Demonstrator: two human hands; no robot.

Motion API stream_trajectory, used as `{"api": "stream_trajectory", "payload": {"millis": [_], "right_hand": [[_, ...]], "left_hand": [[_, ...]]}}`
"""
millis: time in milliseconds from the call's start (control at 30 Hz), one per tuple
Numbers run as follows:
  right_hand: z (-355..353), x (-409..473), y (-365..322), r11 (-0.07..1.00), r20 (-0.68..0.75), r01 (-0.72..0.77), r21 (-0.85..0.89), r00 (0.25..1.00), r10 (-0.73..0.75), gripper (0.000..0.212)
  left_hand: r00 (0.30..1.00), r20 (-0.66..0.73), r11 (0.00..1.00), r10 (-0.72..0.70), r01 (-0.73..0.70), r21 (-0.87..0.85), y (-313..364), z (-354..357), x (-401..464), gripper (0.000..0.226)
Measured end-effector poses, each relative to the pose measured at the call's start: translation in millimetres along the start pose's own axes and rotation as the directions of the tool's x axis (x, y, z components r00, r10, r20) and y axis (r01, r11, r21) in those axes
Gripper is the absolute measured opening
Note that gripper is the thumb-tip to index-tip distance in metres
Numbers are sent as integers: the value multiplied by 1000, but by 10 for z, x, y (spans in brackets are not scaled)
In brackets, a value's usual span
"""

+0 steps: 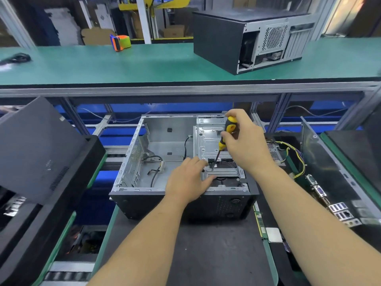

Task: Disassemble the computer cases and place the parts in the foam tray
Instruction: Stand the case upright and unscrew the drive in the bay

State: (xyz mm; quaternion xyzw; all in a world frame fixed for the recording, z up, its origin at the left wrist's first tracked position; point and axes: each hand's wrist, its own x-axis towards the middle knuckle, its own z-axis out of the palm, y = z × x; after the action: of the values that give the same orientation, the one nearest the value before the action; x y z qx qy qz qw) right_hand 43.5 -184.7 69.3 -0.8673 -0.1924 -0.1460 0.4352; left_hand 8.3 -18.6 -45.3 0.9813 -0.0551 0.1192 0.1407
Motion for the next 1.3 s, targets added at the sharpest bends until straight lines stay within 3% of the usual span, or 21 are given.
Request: {"api": "stream_trajectory", "payload": {"millis": [267,733,867,1000,1100,1233,1300], "right_hand": [[139,17,-84,999,8,-34,2,999,34,37],[132,18,-85,998,-42,-59,25,997,60,42],[-37,17,247,958,-220,-178,226,948,228,36],[-252,-131,865,844,-265,-408,350,820,506,24],[-243,-351,1309,776,-241,-577,253,740,629,24],[4,-682,1675,755,-41,-656,17,754,656,27],[150,-824,1732,741,-21,-663,-110,747,665,25]], "left_hand": [[998,-69,1000,3,-5,-31,-7,30,-8,29],[995,-85,998,-43,39,-48,-10,38,-7,24],[996,-48,996,-72,69,-54,-7,39,0,24],[995,-47,994,-92,90,-54,5,38,6,19],[993,-42,992,-112,109,-57,14,38,20,17],[995,-22,995,-96,96,-15,38,33,41,17],[998,-5,997,-65,65,28,56,27,42,18]]}}
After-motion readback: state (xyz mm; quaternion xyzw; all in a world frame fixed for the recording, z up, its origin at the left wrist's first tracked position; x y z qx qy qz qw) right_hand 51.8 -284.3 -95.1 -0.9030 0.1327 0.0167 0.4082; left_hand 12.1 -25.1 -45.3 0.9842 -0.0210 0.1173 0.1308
